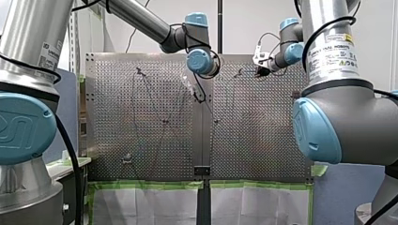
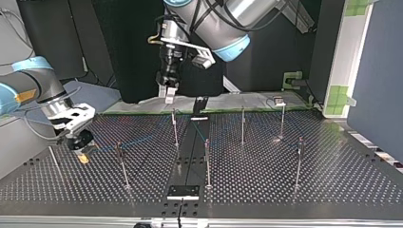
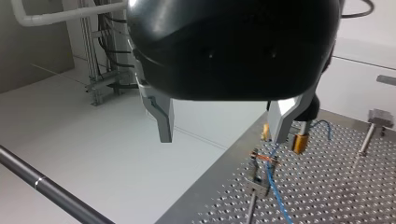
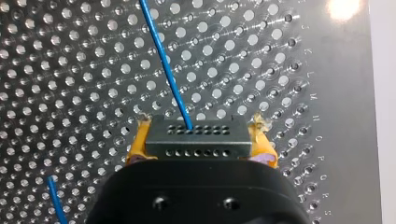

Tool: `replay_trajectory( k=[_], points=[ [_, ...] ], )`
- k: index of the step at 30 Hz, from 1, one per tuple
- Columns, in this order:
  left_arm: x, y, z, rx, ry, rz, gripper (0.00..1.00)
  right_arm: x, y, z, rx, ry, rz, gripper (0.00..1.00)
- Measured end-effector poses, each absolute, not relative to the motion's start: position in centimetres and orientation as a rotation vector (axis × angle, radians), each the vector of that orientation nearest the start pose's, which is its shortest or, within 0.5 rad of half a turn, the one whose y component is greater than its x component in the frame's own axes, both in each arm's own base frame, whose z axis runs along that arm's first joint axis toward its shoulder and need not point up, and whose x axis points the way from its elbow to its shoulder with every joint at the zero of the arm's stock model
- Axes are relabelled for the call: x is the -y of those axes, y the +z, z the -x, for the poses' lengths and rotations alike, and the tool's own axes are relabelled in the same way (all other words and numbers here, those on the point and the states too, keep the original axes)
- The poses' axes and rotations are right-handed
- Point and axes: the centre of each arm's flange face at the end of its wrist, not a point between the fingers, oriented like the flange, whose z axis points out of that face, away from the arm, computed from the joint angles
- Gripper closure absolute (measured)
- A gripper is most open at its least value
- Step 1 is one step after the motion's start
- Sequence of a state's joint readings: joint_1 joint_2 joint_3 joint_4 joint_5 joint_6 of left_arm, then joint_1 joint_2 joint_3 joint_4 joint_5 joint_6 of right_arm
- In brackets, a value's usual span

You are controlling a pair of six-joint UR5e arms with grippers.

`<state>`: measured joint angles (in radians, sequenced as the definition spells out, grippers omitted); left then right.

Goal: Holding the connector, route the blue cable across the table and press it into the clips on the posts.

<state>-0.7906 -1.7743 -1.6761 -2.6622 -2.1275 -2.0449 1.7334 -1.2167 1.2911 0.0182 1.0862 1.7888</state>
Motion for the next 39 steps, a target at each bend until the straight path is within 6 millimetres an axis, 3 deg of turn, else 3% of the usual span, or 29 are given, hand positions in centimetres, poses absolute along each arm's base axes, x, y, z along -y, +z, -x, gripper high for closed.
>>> replay_trajectory(
  k=[22, 39],
  points=[
    [43.4, 31.0, -31.2, -1.431, -0.662, 0.240, 0.00, 57.9, 42.3, -28.1, -1.500, -2.348, 2.249, 1.00],
    [41.0, 26.0, -29.0, -1.433, -0.578, 0.167, 0.00, 57.9, 42.0, -28.1, -1.504, -2.342, 2.250, 1.00]
  ],
)
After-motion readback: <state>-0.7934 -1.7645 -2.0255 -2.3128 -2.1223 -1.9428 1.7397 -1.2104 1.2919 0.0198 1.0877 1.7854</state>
